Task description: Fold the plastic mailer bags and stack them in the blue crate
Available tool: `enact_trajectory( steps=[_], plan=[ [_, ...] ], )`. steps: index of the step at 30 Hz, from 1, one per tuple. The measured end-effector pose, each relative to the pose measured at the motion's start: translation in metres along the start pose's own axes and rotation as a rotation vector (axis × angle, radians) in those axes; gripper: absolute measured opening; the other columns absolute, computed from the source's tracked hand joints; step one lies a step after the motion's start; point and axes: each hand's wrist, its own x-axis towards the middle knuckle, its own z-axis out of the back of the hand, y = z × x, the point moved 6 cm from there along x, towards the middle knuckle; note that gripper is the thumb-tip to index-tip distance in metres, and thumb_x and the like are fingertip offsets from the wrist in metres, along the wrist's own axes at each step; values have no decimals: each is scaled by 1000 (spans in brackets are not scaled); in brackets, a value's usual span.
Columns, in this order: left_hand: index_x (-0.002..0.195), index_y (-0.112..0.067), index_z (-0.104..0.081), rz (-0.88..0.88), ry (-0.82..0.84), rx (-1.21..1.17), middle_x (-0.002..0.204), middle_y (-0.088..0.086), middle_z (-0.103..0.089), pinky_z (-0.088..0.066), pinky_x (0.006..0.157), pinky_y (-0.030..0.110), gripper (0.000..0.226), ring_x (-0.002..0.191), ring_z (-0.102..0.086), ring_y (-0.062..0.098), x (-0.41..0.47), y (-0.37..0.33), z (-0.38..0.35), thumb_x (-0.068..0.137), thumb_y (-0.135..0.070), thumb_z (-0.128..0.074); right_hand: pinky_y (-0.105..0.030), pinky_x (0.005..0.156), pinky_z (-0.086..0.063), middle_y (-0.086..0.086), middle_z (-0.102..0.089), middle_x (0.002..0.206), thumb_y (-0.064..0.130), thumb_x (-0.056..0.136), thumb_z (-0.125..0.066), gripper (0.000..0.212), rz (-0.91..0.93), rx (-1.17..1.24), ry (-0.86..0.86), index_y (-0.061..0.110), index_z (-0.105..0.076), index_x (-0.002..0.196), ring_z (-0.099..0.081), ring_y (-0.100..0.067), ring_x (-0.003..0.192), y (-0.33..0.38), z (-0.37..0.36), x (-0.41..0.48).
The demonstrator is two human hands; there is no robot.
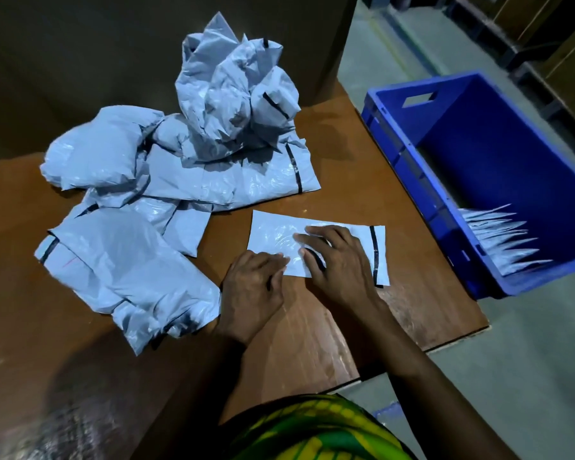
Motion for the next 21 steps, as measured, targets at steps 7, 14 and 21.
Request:
enact_trajectory(
  steps=[7,14,21],
  plan=[
    [109,-28,-83,82,-51,-1,109,-8,-79,-57,89,28,28,104,-73,14,-3,-2,11,85,-13,-77,-38,88,-50,2,-69,127,34,100,-60,31,160,61,76,27,-75,126,-58,-23,118,16,-4,36],
    [107,-35,-83,124,-69,-67,112,-10,-77,-53,94,21,32,113,-64,-1,-7,4,15,83,-13,-85,-40,106,-41,7,-56,151,36,108,-51,38,391,-6,216,34,-61,144,-46,-20,142,18,-22,46],
    [111,-34,-81,114,-51,-58,116,-6,-76,-59,89,26,27,116,-67,9,-11,8,12,87,-24,-74,-44,129,-13,11,-14,174,41,115,-24,49,534,-143,442,37,-24,164,0,-16,162,20,-44,49]
  ],
)
